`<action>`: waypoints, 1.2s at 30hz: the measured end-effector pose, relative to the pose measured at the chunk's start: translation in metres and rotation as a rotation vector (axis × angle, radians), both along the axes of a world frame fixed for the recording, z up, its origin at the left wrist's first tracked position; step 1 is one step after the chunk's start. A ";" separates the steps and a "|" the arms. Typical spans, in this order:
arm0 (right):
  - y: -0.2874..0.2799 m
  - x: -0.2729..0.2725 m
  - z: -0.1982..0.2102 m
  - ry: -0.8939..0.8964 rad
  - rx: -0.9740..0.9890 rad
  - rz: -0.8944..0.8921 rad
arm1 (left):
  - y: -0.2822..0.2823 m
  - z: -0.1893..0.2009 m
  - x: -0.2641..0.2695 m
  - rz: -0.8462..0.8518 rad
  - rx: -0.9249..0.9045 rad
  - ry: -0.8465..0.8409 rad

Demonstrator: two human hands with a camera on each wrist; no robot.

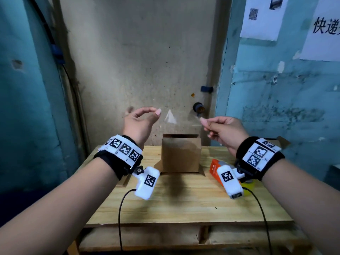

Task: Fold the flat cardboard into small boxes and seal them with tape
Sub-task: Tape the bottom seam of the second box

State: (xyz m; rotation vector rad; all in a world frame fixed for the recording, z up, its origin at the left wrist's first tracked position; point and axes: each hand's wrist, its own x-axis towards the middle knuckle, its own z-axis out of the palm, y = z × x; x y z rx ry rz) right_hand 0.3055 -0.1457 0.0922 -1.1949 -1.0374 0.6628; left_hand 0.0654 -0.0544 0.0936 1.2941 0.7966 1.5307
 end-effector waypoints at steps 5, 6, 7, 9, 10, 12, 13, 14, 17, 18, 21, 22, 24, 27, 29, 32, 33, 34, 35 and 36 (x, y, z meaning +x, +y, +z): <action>0.021 -0.005 0.010 0.005 -0.009 -0.091 | 0.008 0.010 -0.010 -0.081 -0.222 0.006; 0.025 -0.006 0.012 0.038 -0.016 -0.083 | 0.009 0.009 -0.010 -0.071 -0.237 -0.001; 0.029 -0.007 0.013 0.081 -0.014 -0.075 | 0.010 0.008 -0.010 -0.048 -0.254 -0.009; 0.039 -0.012 0.014 0.144 0.016 -0.052 | 0.013 0.009 -0.007 0.001 -0.310 -0.018; 0.045 -0.014 0.013 0.146 0.029 -0.036 | 0.017 0.010 -0.007 0.021 -0.374 -0.017; 0.057 -0.019 0.007 0.122 0.035 0.002 | 0.023 0.014 -0.008 -0.014 -0.561 -0.022; 0.066 -0.021 0.002 0.105 0.032 0.020 | 0.028 0.014 -0.010 -0.048 -0.638 -0.034; 0.074 -0.020 -0.004 0.091 0.025 0.029 | 0.035 0.012 -0.012 -0.070 -0.679 -0.048; 0.095 -0.017 -0.027 0.108 -0.016 0.030 | 0.051 0.001 -0.017 -0.090 -0.698 -0.069; 0.100 -0.016 -0.035 0.127 -0.038 0.039 | 0.054 -0.004 -0.016 -0.093 -0.690 -0.079; 0.113 -0.015 -0.059 0.165 -0.111 0.060 | 0.059 -0.018 -0.012 -0.141 -0.686 -0.118; 0.116 -0.015 -0.066 0.174 -0.125 0.049 | 0.061 -0.022 -0.011 -0.167 -0.692 -0.130; 0.120 -0.013 -0.076 0.212 -0.131 0.018 | 0.064 -0.033 -0.006 -0.202 -0.717 -0.148; 0.119 -0.009 -0.082 0.327 -0.092 -0.017 | 0.067 -0.045 0.003 -0.252 -0.759 -0.159; 0.120 -0.007 -0.085 0.387 -0.058 -0.039 | 0.069 -0.052 0.010 -0.272 -0.780 -0.164; 0.121 -0.007 -0.087 0.412 -0.035 -0.076 | 0.072 -0.059 0.020 -0.257 -0.782 -0.171; 0.121 -0.006 -0.088 0.421 -0.030 -0.088 | 0.073 -0.062 0.023 -0.251 -0.780 -0.167; 0.121 -0.005 -0.089 0.427 -0.023 -0.102 | 0.073 -0.064 0.025 -0.245 -0.779 -0.158; 0.122 -0.004 -0.091 0.429 -0.015 -0.116 | 0.074 -0.067 0.027 -0.241 -0.780 -0.147; 0.123 -0.003 -0.093 0.426 -0.008 -0.131 | 0.075 -0.070 0.028 -0.241 -0.786 -0.139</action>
